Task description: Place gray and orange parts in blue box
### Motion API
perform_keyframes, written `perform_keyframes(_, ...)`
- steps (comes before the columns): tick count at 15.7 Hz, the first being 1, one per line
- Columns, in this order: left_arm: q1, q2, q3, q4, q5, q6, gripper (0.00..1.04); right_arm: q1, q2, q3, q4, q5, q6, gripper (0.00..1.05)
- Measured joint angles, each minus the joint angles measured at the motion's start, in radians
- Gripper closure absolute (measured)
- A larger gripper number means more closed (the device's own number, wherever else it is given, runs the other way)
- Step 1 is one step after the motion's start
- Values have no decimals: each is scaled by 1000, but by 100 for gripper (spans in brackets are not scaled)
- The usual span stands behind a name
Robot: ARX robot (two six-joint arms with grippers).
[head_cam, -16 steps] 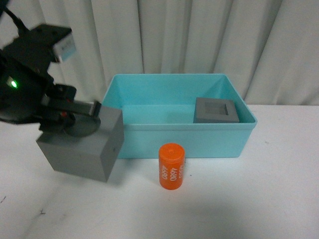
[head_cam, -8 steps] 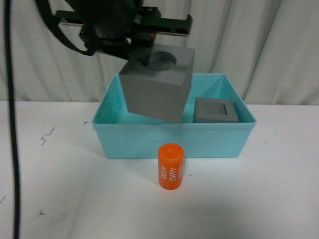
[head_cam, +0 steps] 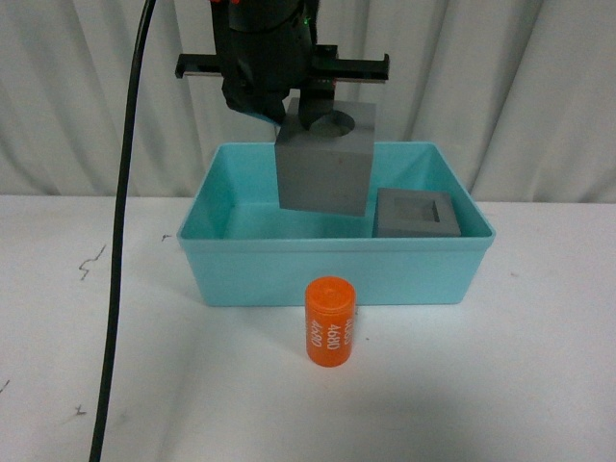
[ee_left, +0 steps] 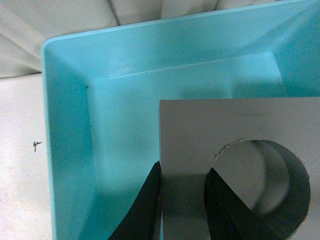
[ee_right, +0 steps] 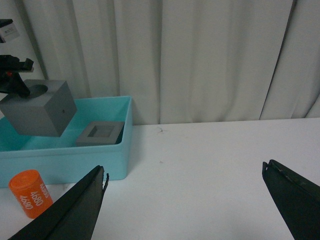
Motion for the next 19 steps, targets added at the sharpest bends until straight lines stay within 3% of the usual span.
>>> perform_keyframes(6, 78, 6, -102, 34, -10, -42, 86, 0, 0, 0, 0, 0, 0, 6)
perform_keyframes(19, 128, 5, -174, 55, -43, -8, 86, 0, 0, 0, 0, 0, 0, 6)
